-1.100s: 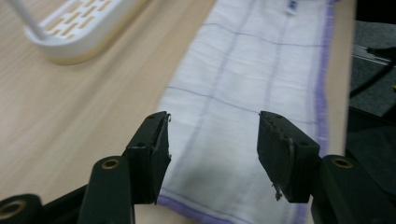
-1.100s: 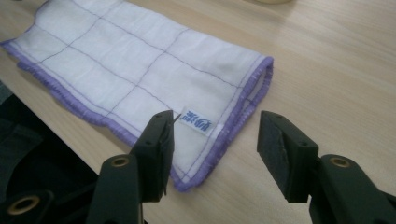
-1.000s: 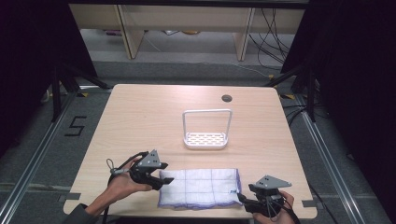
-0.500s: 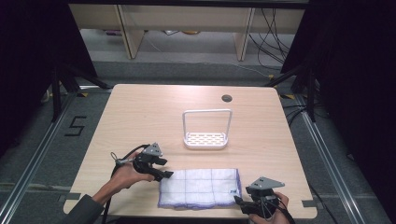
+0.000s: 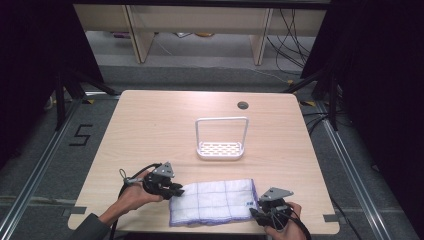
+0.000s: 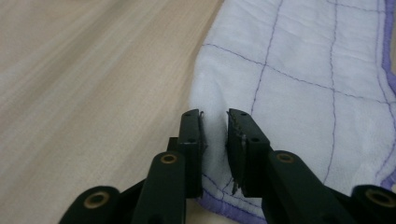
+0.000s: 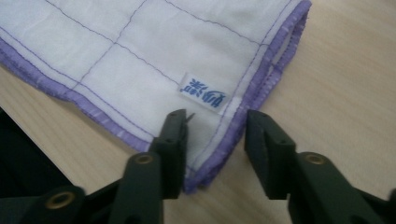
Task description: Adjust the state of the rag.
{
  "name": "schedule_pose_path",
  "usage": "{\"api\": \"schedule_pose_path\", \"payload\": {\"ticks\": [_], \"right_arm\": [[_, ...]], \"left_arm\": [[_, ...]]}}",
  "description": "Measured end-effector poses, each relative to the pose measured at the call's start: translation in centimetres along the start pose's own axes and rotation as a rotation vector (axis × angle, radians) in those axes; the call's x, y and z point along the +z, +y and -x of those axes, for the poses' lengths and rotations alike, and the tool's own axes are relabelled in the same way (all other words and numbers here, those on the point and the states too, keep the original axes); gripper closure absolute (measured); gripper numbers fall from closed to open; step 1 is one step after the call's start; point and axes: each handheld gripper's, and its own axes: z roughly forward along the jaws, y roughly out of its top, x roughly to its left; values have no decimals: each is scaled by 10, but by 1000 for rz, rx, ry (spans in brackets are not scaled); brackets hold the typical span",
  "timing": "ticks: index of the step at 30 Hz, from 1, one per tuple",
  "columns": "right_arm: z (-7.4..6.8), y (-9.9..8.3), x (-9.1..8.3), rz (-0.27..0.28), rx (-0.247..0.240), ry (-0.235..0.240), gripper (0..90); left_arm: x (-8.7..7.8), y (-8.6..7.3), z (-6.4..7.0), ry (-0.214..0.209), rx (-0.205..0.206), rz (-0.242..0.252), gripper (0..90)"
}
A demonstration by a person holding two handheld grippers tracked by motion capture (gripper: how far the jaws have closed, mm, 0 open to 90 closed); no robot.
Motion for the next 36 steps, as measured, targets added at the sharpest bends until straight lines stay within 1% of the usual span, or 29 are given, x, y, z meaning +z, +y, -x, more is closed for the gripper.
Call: {"api": "schedule_pose_path", "payload": {"ticks": [1, 2, 4, 5, 7, 8, 9, 10, 11, 13, 14, 15, 18, 20, 21, 22, 23, 24, 25, 26, 27, 28, 29, 30, 31, 33, 34, 35, 36], "right_arm": [[0, 0, 0, 0, 0, 0, 642], [4, 5, 3, -5, 1, 21, 685], [8, 9, 6, -7, 6, 29, 714], [10, 13, 8, -10, -3, 33, 733], [14, 20, 13, -4, -17, 32, 767], [14, 20, 13, -4, -17, 32, 767], [17, 30, 19, -3, -36, 34, 796], [17, 30, 19, -3, -36, 34, 796], [20, 38, 23, -16, -51, 36, 807], [22, 42, 26, -12, -49, 38, 810], [26, 52, 33, -12, -56, 43, 816], [26, 52, 33, -12, -56, 43, 816], [29, 68, 44, -13, -85, 39, 814], [29, 72, 47, -12, -89, 36, 811], [29, 80, 52, -10, -114, 35, 776], [29, 80, 52, -10, -114, 35, 776], [30, 85, 56, -2, -116, 30, 738], [31, 86, 57, -2, -112, 33, 717], [31, 88, 59, 11, -108, 26, 681], [33, 89, 59, 16, -104, 25, 653], [33, 89, 59, 16, -104, 25, 653], [33, 90, 59, 22, -79, 27, 630], [38, 89, 57, 61, -53, 19, 564], [40, 89, 53, 93, -28, 17, 544], [42, 88, 48, 102, -1, 27, 523], [46, 87, 38, 149, 30, 18, 492], [46, 87, 38, 149, 30, 18, 492], [49, 85, 33, 155, 19, 7, 479], [50, 83, 30, 160, 23, 5, 471]], "left_arm": [[0, 0, 0, 0, 0, 0, 774], [-1, -2, 3, -4, -7, 0, 782], [-6, -10, 11, -15, -24, 7, 787], [-6, -10, 11, -15, -24, 7, 790], [-10, -18, 21, -16, -30, 6, 795], [-10, -18, 21, -16, -30, 6, 797], [-12, -22, 30, -21, -12, 4, 800], [-12, -22, 30, -21, -12, 4, 801], [-13, -25, 36, -29, -32, 12, 802], [-14, -28, 44, -40, -12, 9, 802], [-14, -30, 51, -59, -24, 11, 802], [-14, -30, 51, -59, -24, 11, 802], [-11, -31, 63, -88, -1, 7, 802], [-10, -31, 67, -98, -8, 11, 802], [-9, -31, 71, -110, 8, 8, 801], [-9, -31, 71, -110, 8, 8, 801], [-8, -32, 74, -123, -8, 8, 799], [-8, -31, 75, -132, 4, 11, 798], [-7, -32, 76, -127, -2, 6, 794], [-7, -31, 78, -141, -5, 10, 785], [-7, -31, 78, -141, -5, 10, 773], [-7, -31, 79, -145, -2, 11, 773], [-7, -31, 78, -153, -1, 9, 711], [-8, -30, 77, -151, -12, 16, 665], [-10, -28, 75, -150, -20, 22, 616], [-14, -20, 63, -115, -50, 45, 519], [-14, -20, 63, -115, -50, 45, 498], [-15, -17, 56, -108, -49, 33, 498], [-15, -13, 49, -81, -53, 39, 488]]}}
